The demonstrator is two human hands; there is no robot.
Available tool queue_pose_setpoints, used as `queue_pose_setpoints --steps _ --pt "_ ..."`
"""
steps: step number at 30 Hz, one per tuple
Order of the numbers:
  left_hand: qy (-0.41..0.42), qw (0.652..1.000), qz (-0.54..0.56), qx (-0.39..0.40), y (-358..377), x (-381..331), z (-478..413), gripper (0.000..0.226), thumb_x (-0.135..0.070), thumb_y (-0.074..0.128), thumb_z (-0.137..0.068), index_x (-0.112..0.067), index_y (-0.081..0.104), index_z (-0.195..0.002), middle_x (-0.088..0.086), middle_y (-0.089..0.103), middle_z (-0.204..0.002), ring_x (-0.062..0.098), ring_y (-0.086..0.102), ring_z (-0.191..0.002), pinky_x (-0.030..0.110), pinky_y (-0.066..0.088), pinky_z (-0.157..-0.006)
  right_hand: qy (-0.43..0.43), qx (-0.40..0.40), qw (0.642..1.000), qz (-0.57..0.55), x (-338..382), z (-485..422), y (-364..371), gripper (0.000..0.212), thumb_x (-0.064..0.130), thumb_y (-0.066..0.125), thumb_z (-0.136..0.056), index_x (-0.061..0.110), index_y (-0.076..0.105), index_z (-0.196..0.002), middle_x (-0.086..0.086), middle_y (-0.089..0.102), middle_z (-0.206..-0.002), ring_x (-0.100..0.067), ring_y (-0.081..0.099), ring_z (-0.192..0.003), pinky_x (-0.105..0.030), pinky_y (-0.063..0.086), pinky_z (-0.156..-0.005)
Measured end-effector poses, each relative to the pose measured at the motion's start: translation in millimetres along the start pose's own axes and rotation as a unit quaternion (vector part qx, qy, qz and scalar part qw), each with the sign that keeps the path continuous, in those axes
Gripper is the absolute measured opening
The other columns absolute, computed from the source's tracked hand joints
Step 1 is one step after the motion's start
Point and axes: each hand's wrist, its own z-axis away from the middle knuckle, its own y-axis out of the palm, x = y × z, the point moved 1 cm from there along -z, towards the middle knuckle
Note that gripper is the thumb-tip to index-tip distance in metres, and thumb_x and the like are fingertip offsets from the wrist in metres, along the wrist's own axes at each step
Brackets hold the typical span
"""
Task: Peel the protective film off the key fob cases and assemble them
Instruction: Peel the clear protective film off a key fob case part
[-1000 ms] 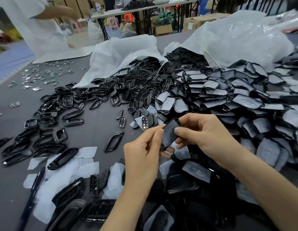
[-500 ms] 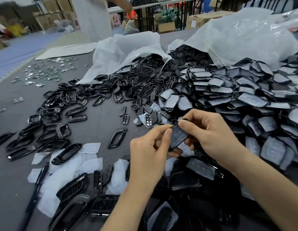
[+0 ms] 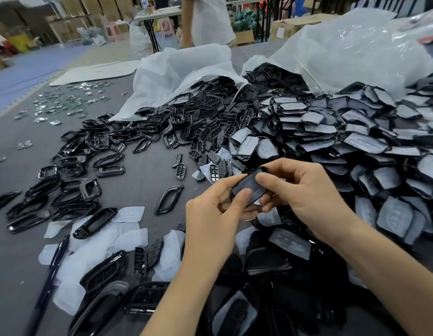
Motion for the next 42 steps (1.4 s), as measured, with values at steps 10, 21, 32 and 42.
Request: queue_pose_setpoints --steps 10,21,32,42 --pt "0.076 0.989 -0.122 0.038 -6 -1 0 0.013 -0.005 0.068 -0.086 -0.016 0.072 -0.089 -0.003 0.074 -0.084 0.012 0.073 -0.086 0.032 0.060 -0.069 0.042 -0.009 0.998 0.041 2 -2 -7 0.014 -0.006 0.065 -0.084 0.004 0.061 -0.094 -0.010 0.056 -0.059 -0.019 0.063 -0.047 -0.025 0.052 -0.046" --pt "0.221 0.948 -0.222 0.055 -7 -6 -2 0.020 -0.012 0.068 -0.083 -0.014 0.074 -0.102 -0.004 0.068 -0.115 0.011 0.057 -0.120 0.022 0.043 -0.102 0.182 0.013 0.980 -0.081 9 -4 -16 0.011 -0.005 0.061 -0.085 0.004 0.061 -0.079 -0.003 0.058 -0.057 -0.006 0.055 -0.043 -0.014 0.046 -0.042" --pt "-0.022 0.988 0.152 -0.033 -6 -14 -3 0.014 -0.022 0.067 -0.074 -0.022 0.079 -0.081 -0.004 0.076 -0.083 0.006 0.071 -0.080 0.015 0.053 -0.073 0.074 0.064 0.993 -0.070 20 2 -5 0.021 0.027 0.073 -0.061 0.017 0.076 -0.079 0.006 0.045 -0.050 -0.007 0.033 -0.042 -0.018 0.020 -0.041" --pt "-0.145 0.946 0.292 -0.001 -6 -13 -2 0.016 -0.017 0.064 -0.072 -0.014 0.079 -0.078 0.002 0.075 -0.079 0.005 0.069 -0.067 0.014 0.054 -0.064 0.076 0.084 0.984 -0.140 18 4 -1 0.017 0.013 0.063 -0.071 0.002 0.065 -0.083 -0.001 0.066 -0.070 -0.007 0.053 -0.054 -0.019 0.049 -0.050"
